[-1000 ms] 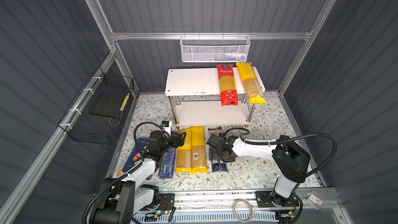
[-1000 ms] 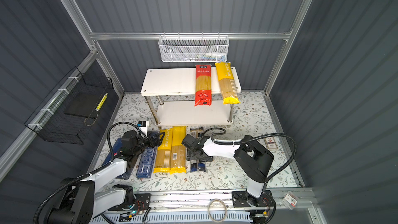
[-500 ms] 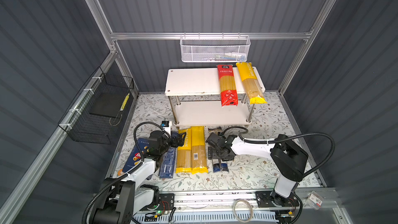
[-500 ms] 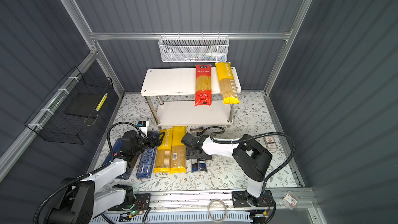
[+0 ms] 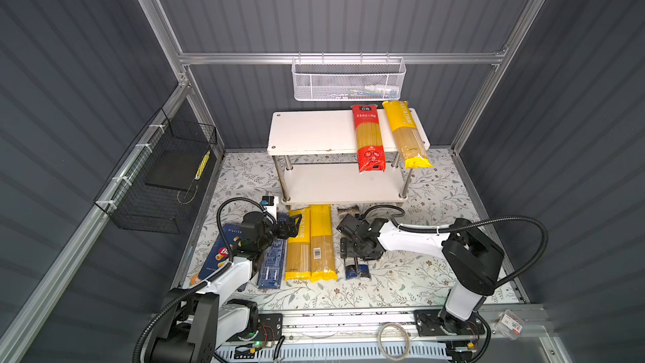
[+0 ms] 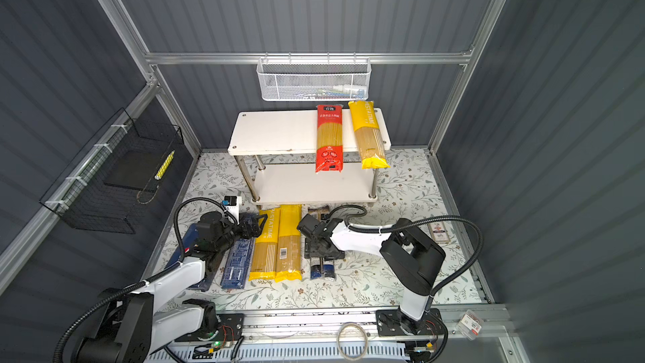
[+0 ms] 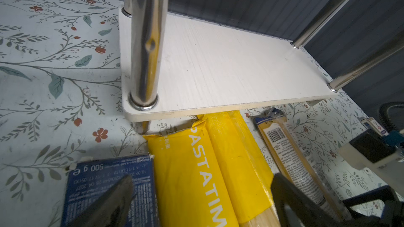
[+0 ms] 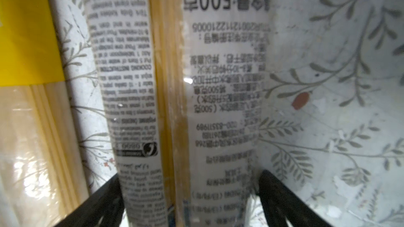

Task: Arrange pasta packages on shelves
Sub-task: Rotate the pasta bag at the center of the table.

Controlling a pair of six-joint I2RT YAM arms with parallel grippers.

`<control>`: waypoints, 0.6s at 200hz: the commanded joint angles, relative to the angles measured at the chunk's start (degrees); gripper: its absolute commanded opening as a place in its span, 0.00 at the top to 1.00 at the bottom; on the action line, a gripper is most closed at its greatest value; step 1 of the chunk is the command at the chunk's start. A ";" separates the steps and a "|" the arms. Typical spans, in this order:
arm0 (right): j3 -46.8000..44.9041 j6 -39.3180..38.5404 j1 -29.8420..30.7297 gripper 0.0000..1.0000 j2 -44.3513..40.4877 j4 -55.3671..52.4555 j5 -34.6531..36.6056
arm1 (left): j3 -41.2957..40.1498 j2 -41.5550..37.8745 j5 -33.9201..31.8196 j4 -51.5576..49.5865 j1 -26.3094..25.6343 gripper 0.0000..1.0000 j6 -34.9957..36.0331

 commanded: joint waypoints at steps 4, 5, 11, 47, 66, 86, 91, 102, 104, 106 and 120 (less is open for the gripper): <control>-2.03 -0.78 -0.32 0.12 2.34 -4.71 -1.21 | -0.22 -0.54 0.40 -0.65 -0.18 0.00 0.16; -2.05 -0.80 -0.32 0.12 2.31 -4.72 -1.29 | -0.22 -0.56 0.40 -0.65 -0.18 0.00 0.20; -2.20 -0.96 -0.32 0.13 2.19 -4.49 -1.44 | -0.19 -0.45 0.49 -0.56 -0.22 0.00 0.16; -4.95 -1.81 -0.28 0.20 -0.94 -0.36 -2.31 | -0.22 -0.34 0.40 -0.46 -0.20 0.00 0.14; -6.92 -2.16 -0.17 0.24 -2.70 4.37 -5.11 | -0.01 -0.41 0.34 -0.83 -0.25 0.00 0.17; -7.17 -2.22 0.03 0.26 -3.00 5.00 -5.61 | -0.12 -0.70 0.06 -0.85 -0.24 0.00 0.16; -7.16 -2.24 0.03 0.26 -3.05 4.69 -5.36 | -0.15 -0.71 0.05 -0.80 -0.19 0.00 0.20; -7.17 -2.38 0.09 0.27 -3.07 4.20 -4.92 | -0.14 -0.50 0.04 -0.79 -0.20 0.00 0.16; -7.17 -2.39 0.11 0.27 -3.08 4.07 -4.81 | -0.13 -0.45 0.03 -0.82 -0.19 0.00 0.16; -7.17 -2.53 0.10 0.28 -3.06 4.06 -4.76 | -0.02 -0.37 -0.02 -0.74 -0.18 0.01 0.16; -7.17 -2.62 0.11 0.29 -3.08 2.99 -4.16 | 0.13 -0.06 0.15 -0.75 -0.25 0.00 0.17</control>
